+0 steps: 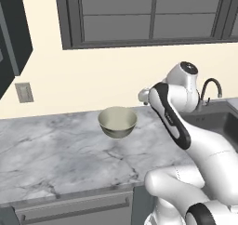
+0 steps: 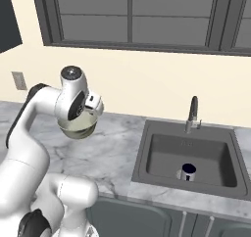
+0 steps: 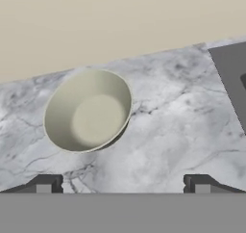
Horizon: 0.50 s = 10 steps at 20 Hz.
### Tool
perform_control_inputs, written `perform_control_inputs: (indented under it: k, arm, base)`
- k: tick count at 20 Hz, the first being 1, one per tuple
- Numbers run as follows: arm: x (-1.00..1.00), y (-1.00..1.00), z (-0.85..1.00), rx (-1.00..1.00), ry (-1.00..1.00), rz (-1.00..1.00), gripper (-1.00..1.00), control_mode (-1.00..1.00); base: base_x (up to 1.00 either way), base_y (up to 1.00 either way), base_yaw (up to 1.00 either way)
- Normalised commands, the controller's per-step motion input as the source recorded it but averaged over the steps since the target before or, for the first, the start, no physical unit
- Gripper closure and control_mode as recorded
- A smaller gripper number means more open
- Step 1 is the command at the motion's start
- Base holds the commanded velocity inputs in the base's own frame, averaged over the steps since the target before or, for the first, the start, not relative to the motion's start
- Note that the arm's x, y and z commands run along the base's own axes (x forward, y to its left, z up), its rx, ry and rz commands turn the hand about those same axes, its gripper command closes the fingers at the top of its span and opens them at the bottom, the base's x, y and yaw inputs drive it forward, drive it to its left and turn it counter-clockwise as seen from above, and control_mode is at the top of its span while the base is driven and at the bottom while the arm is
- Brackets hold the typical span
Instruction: Pick the mug and place it in the sink. Pick the bowl and place it in the open cabinet and then close the cabinet.
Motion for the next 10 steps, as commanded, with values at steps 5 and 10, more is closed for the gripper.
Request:
perform_control_inputs:
  k: [5, 10]
  arm:
    - [0.13, 0.11, -0.56, 0.03, 0.00, 0.00, -1.00, -1.00]
    - [0.07, 0.11, -0.37, 0.00, 0.00, 0.00, -1.00, -1.00]
  base:
    - [0.00, 0.00, 0.00]
    - [0.00, 0.00, 0.00]
